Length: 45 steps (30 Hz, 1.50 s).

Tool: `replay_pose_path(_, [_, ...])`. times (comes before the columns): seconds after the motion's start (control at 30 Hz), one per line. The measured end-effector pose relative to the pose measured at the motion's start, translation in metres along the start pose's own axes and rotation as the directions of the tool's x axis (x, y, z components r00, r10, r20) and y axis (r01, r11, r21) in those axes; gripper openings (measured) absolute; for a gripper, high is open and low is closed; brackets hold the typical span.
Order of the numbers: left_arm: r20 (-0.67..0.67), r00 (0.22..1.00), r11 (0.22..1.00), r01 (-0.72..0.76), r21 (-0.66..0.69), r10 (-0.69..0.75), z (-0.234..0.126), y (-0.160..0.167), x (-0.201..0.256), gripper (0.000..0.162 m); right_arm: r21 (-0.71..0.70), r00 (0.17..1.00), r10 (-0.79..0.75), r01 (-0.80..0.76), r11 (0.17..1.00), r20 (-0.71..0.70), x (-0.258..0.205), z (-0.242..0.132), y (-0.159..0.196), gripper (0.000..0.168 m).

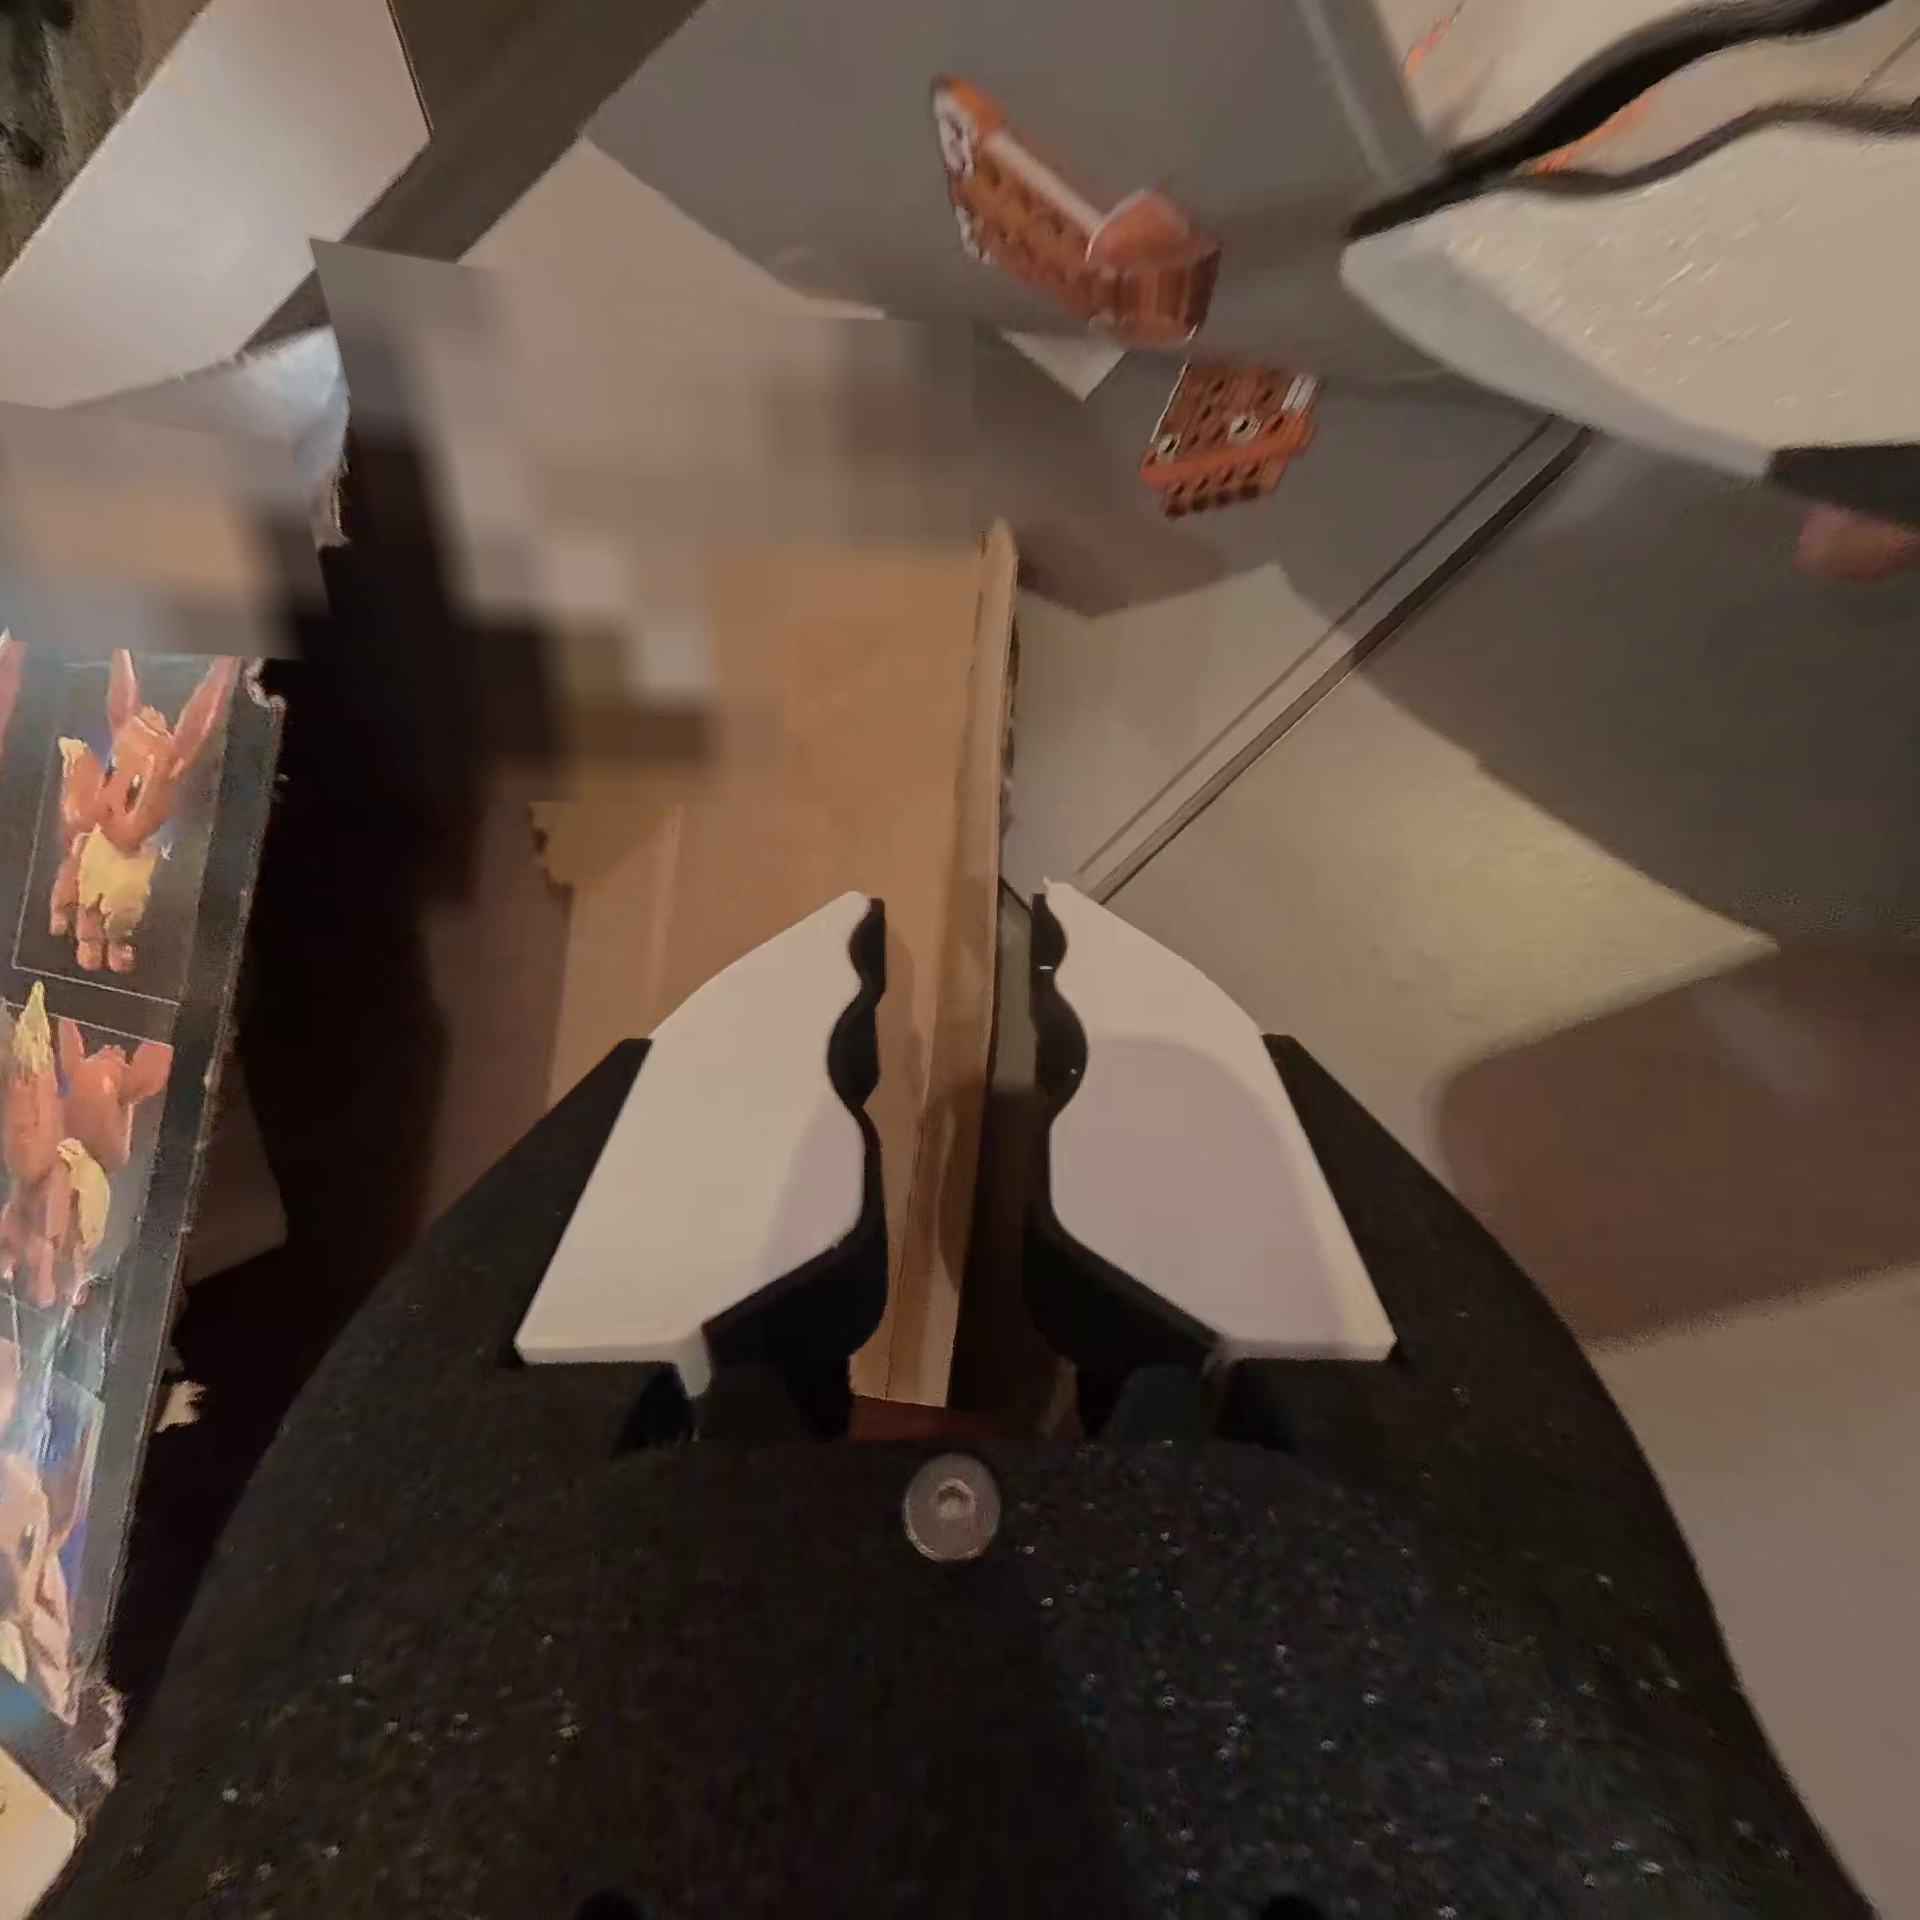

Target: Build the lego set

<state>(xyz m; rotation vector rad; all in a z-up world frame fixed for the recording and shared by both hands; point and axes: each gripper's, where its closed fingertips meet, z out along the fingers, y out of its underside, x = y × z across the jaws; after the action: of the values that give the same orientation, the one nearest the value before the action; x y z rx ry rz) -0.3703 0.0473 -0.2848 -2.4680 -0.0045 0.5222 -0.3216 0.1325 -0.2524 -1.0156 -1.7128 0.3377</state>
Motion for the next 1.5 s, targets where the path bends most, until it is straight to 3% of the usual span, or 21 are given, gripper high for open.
replay_pose_path(0.13, [0.007,1.0,0.999,0.019,-0.027,-0.019,0.005,0.006,-0.003,0.003,0.001,1.0,-0.018,0.018,1.0,0.007,-0.004,0.0,-0.001,0.0])
replay_pose_path(0.5, [0.114,0.964,0.969,0.231,0.088,-0.24,-0.023,0.008,-0.055,0.003,-0.025,0.986,-0.163,0.164,0.986,0.047,-0.026,0.004,-0.001,0.001])
replay_pose_path(0.9, [-0.027,0.99,0.99,0.136,0.029,-0.136,-0.014,0.005,-0.019,0.002,-0.005,0.973,-0.177,0.18,0.984,0.148,-0.045,0.005,-0.003,0.009])
replay_pose_path(1.2, [-0.044,0.992,0.993,0.117,-0.025,-0.118,-0.007,0.011,-0.009,0.005,0.002,0.973,-0.164,0.166,0.986,0.163,-0.045,-0.001,-0.003,0.014])
replay_pose_path(1.5, [-0.179,0.965,0.932,0.236,0.275,-0.192,-0.029,-0.041,-0.001,0.029,-0.003,0.987,-0.143,0.144,0.99,0.071,-0.013,-0.035,-0.006,0.016])
